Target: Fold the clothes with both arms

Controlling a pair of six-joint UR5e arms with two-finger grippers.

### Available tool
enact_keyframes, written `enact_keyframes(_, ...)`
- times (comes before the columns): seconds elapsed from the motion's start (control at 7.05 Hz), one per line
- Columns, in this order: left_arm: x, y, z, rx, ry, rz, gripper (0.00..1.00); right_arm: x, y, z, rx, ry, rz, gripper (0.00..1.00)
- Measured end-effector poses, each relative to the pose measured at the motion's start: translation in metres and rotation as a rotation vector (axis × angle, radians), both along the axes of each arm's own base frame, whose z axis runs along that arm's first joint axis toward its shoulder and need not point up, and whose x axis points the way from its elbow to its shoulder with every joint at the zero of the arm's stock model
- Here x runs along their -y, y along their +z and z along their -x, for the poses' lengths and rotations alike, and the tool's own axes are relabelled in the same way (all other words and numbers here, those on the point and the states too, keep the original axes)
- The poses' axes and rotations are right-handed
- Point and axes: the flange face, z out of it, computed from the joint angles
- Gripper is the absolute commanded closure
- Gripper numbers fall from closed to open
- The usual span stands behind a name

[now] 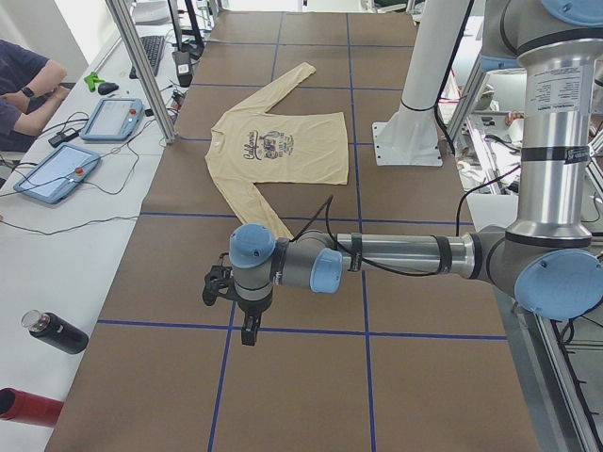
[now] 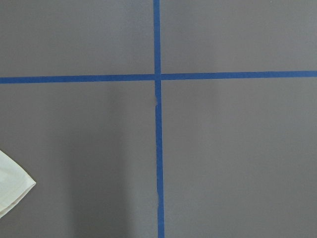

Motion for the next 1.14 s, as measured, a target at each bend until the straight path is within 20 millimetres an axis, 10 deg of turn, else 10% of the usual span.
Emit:
enact_keyframes(0.71,0.002,-0.006,0.001,0.009,-0.004,-0.013,0.00,0.009,-0.010,0.003,0.004,-0.002,-0.022,0.00)
enact_keyframes(1.14,0.026,-0.064,-0.006,-0.046,0.010,-0.125,0.00,0.056,-0.062,0.042,0.038,-0.065,-0.113,0.00)
